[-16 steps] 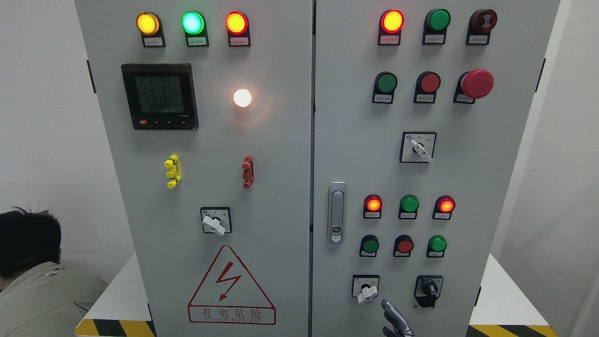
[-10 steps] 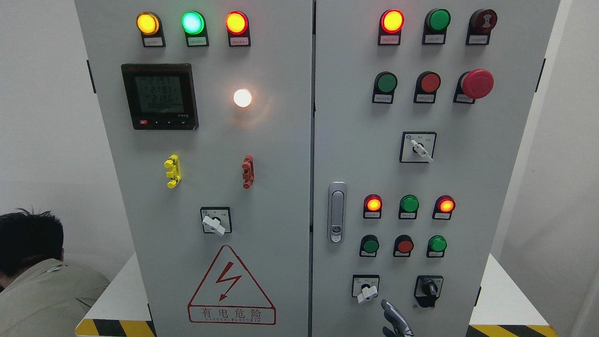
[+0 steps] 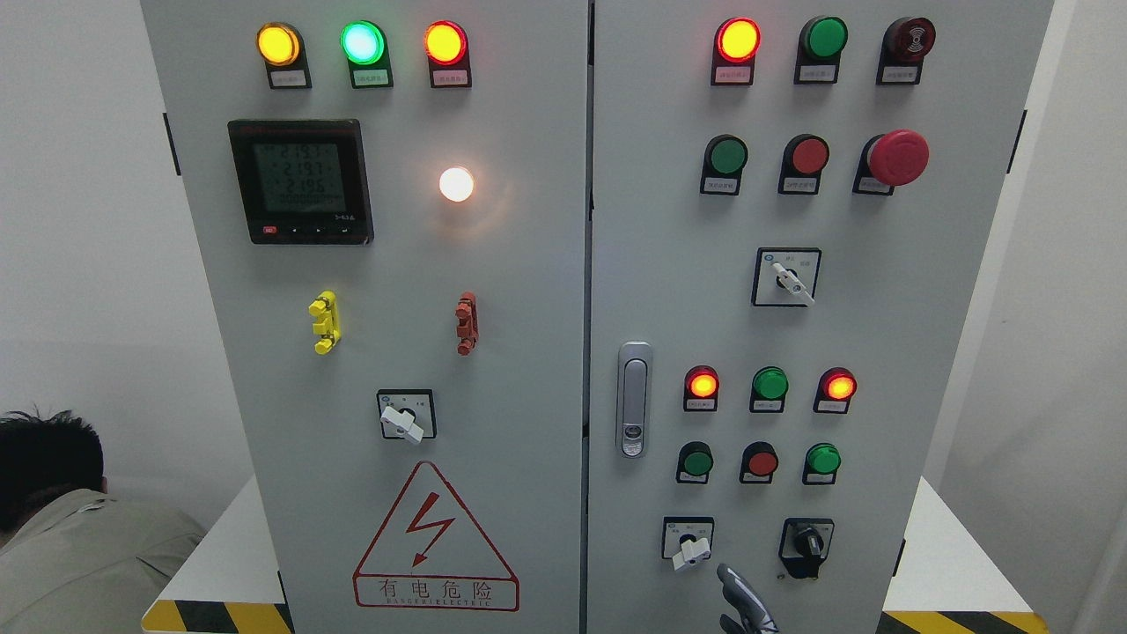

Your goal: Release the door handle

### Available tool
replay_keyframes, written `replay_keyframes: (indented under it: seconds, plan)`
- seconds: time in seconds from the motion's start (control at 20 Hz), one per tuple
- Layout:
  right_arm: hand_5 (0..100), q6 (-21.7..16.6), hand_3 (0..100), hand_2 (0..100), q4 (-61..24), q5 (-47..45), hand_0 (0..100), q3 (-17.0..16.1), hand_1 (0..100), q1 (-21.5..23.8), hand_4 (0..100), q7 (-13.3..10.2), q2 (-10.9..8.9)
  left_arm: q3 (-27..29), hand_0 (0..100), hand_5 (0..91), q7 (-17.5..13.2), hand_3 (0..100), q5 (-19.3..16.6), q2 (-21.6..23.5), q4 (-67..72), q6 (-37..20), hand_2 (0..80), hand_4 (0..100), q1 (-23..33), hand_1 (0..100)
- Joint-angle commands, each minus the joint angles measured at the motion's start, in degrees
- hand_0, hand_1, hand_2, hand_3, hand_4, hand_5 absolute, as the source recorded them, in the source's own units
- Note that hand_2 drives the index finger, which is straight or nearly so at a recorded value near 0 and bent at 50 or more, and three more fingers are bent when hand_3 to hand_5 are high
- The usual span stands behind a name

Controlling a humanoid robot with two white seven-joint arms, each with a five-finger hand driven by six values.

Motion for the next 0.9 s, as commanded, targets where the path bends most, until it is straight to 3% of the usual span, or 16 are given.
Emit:
replay_keyframes:
  seconds: [0.0, 0.15, 0.25, 0.3, 0.35, 0.4, 0.45, 0.6, 0.65, 0.75, 0.85]
  plan:
    - [0, 0.1, 0, 0, 0.0, 0.4, 49, -0.4, 14, 0.0, 0, 0.0, -0.01, 0.0, 0, 0.0, 0.0, 11, 0.0, 0.0, 0.0, 0.0, 4.7, 0, 0.0, 0]
    - [0, 0.3, 0, 0, 0.1, 5.3, 49, -0.4, 14, -0.4, 0, -1.6, -0.01, 0.0, 0, 0.0, 0.0, 11, 0.0, 0.0, 0.0, 0.0, 4.7, 0, 0.0, 0]
    - [0, 0.5, 6, 0, 0.2, 10.9, 48, 0.1, 15, -1.0, 10, -3.7, 0.08, 0.0, 0, 0.0, 0.0, 11, 0.0, 0.0, 0.0, 0.0, 4.7, 0, -0.1, 0]
    - [0, 0.4, 14, 0, 0.1, 13.9, 48, 0.3, 16, -1.0, 17, -4.7, 0.08, 0.0, 0, 0.0, 0.0, 11, 0.0, 0.0, 0.0, 0.0, 4.6, 0, 0.0, 0]
    - [6, 0.4, 24, 0, 0.1, 16.6, 47, 0.3, 18, -1.1, 25, -5.5, 0.08, 0.0, 0, 0.0, 0.0, 11, 0.0, 0.0, 0.0, 0.0, 4.6, 0, 0.0, 0]
    - [9, 0.4, 27, 0, 0.1, 19.1, 47, 0.5, 18, -1.5, 26, -6.3, 0.08, 0.0, 0, 0.0, 0.1, 11, 0.0, 0.0, 0.0, 0.0, 4.6, 0, 0.0, 0]
    - [18, 0.5, 32, 0, 0.1, 21.4, 46, 0.8, 20, -2.0, 32, -6.7, 0.08, 0.0, 0, 0.0, 0.0, 11, 0.0, 0.0, 0.0, 0.0, 4.6, 0, 0.0, 0]
    - [36, 0.7, 41, 0, 0.3, 26.2, 47, 3.3, 22, -3.8, 42, -6.8, 0.17, 0.0, 0, 0.0, 0.0, 11, 0.0, 0.0, 0.0, 0.0, 4.6, 0, 0.0, 0]
    - [38, 1.4, 44, 0, 0.3, 27.5, 47, 4.4, 23, -4.2, 44, -6.8, 0.17, 0.0, 0, 0.0, 0.0, 11, 0.0, 0.0, 0.0, 0.0, 4.6, 0, 0.0, 0]
    - [44, 5.4, 52, 0, 0.4, 31.0, 48, 7.2, 24, -5.3, 50, -7.3, 0.26, 0.0, 0, 0.0, 0.0, 10, 0.0, 0.0, 0.0, 0.0, 4.6, 0, 0.0, 0]
    - [48, 8.2, 56, 0, 0.4, 34.7, 48, 8.7, 25, -6.0, 54, -9.2, 0.26, 0.0, 0, 0.0, 0.0, 10, 0.0, 0.0, 0.0, 0.0, 4.5, 0, 0.0, 0]
